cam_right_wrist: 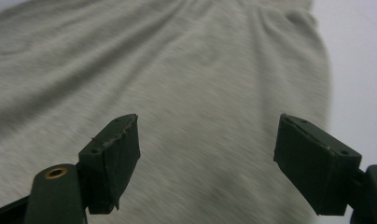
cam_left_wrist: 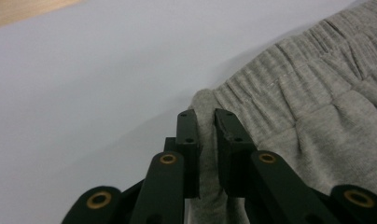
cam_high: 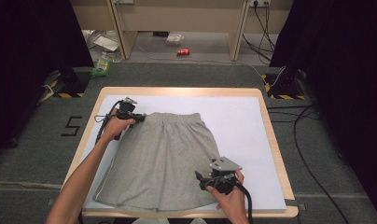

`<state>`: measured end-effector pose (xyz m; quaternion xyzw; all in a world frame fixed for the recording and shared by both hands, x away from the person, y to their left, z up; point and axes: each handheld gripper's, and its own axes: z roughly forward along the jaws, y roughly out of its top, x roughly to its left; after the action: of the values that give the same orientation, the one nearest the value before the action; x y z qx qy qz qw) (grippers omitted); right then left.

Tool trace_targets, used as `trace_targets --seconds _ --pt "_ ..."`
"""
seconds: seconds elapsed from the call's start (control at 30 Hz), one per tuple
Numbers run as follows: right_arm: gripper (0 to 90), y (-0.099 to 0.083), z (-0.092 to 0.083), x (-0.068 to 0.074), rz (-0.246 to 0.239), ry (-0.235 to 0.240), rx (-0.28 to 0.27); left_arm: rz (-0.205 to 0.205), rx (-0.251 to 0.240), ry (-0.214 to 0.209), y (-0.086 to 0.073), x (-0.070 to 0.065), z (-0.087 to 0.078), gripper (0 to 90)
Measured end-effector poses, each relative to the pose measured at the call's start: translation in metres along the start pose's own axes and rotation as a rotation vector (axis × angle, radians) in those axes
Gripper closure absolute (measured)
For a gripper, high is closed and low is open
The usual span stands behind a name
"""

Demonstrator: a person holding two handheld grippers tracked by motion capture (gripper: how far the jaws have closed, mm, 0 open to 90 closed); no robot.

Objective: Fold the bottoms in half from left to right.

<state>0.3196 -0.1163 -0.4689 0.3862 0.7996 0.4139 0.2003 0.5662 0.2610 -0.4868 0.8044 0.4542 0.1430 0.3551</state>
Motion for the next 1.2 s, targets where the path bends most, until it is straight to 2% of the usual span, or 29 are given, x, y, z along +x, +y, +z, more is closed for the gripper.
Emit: trace_targets --seconds 0.03,0.17,0.2,0.23,0.37,0.47,0.53,0.57,0.63,0.67,0.77,0.83,0.87,0.93,0.97,1.0,1.07,1.1,1.17,1.2 --pt "23.0 0.007 0.009 0.016 -0.024 0.032 -0.002 0.0 -0.003 0.0 0.0 0.0 0.0 80.0" --pt "23.3 0.02 0.021 0.041 -0.042 0.06 -0.025 -0.011 -0.01 0.001 -0.001 0.0 0.0 79.9" --pt "23.3 0.02 0.021 0.041 -0.042 0.06 -0.025 -0.009 -0.011 0.004 -0.002 0.0 0.0 79.9" --pt "23.8 0.025 0.027 0.051 -0.045 0.076 -0.035 -0.014 -0.017 0.003 -0.002 0.0 0.0 79.9" --pt "24.2 0.034 0.037 0.073 -0.065 0.09 -0.042 -0.031 -0.027 -0.006 -0.004 0.001 0.0 79.8" --pt "24.8 0.041 0.047 0.093 -0.092 0.131 -0.04 -0.043 -0.032 -0.015 -0.005 0.002 0.0 79.8" --pt "24.9 0.042 0.05 0.098 -0.101 0.142 -0.039 -0.042 -0.033 -0.016 -0.005 0.003 0.0 79.8" --pt "25.5 0.046 0.057 0.113 -0.125 0.172 -0.035 -0.039 -0.032 -0.013 -0.005 0.002 0.0 79.8" --pt "25.5 0.047 0.059 0.117 -0.131 0.18 -0.036 -0.036 -0.032 -0.011 -0.005 0.002 0.0 79.8" --pt "25.8 0.049 0.066 0.13 -0.143 0.196 -0.037 -0.037 -0.033 -0.011 -0.005 0.002 0.0 79.7" --pt "26.0 0.053 0.076 0.147 -0.158 0.22 -0.028 -0.042 -0.038 -0.012 -0.005 0.002 0.0 79.7" --pt "26.2 0.054 0.078 0.151 -0.159 0.227 -0.029 -0.043 -0.04 -0.013 -0.006 0.002 0.0 79.7" --pt "26.3 0.056 0.085 0.163 -0.17 0.247 -0.023 -0.041 -0.04 -0.011 -0.006 0.002 0.0 79.7" --pt "26.5 0.058 0.09 0.173 -0.176 0.262 -0.02 -0.036 -0.041 -0.01 -0.006 0.002 0.0 79.7" --pt "26.5 0.058 0.09 0.173 -0.176 0.262 -0.02 -0.036 -0.041 -0.01 -0.006 0.002 0.0 79.6" --pt "26.7 0.059 0.094 0.181 -0.177 0.281 -0.014 -0.034 -0.043 -0.014 -0.006 0.002 0.0 79.6" --pt "26.8 0.06 0.095 0.184 -0.183 0.287 -0.013 -0.039 -0.045 -0.019 -0.007 0.003 0.0 79.6" --pt "27.7 0.061 0.099 0.193 -0.193 0.306 -0.016 -0.046 -0.051 -0.031 -0.008 0.005 0.0 79.3" --pt "27.9 0.062 0.101 0.197 -0.196 0.316 -0.014 -0.043 -0.055 -0.034 -0.008 0.005 0.0 79.2" --pt "28.0 0.062 0.104 0.206 -0.204 0.333 -0.007 -0.042 -0.058 -0.036 -0.009 0.006 0.0 79.2"
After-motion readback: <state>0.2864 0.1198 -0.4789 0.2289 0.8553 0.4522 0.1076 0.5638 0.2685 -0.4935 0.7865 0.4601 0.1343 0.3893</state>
